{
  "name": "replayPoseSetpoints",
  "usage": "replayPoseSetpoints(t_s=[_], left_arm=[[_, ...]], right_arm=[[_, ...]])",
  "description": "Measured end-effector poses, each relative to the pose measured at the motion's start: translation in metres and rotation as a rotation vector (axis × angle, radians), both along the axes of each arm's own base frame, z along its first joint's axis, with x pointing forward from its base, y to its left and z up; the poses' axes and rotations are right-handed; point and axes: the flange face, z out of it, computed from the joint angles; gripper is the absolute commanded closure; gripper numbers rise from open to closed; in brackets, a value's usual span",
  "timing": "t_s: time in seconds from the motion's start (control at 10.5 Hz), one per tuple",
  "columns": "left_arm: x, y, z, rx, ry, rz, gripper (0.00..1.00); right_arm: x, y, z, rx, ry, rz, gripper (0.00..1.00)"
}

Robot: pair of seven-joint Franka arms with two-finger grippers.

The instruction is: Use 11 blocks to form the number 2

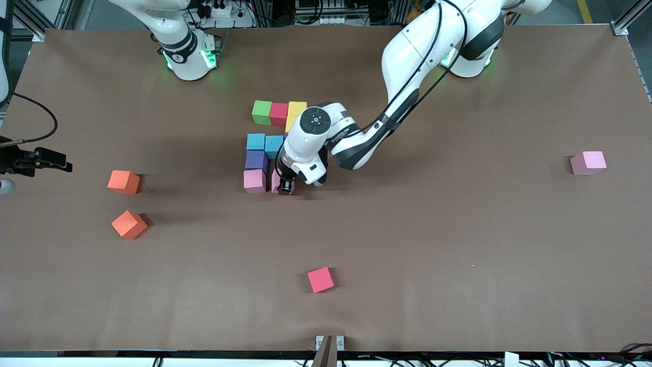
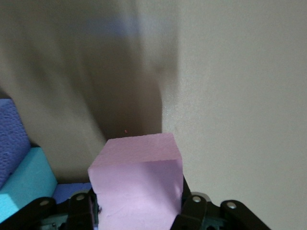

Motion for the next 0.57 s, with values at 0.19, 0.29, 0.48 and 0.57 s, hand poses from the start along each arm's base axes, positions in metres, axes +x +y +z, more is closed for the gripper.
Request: replayPoseSetpoints(t_s=[0.19, 0.29, 0.48, 0.57], left_arm=[[-0.0015, -0.0003, -0.0090, -0.002, 0.004, 0.001, 0.88], [-0.0044, -0.0023, -0.0125, -0.004, 0.005, -0.003, 0.88], [-0.0080, -0.0057, -0.0130, -0.012, 0.001, -0.006, 0.89], [-0.0079, -0.0059, -0.0130, -0.016, -0.001, -0.006, 0.88]], right_arm=[[0.0001, 0.0000, -0.0001, 0.000, 0.000, 0.000, 0.00], [0.0003, 0.0000, -0.0004, 0.000, 0.000, 0.000, 0.00], [0.0006, -0.0001, -0.0005, -0.001, -0.002, 0.000, 0.00], [0.0006, -0.0001, -0.0005, -0.001, -0.002, 0.000, 0.00]])
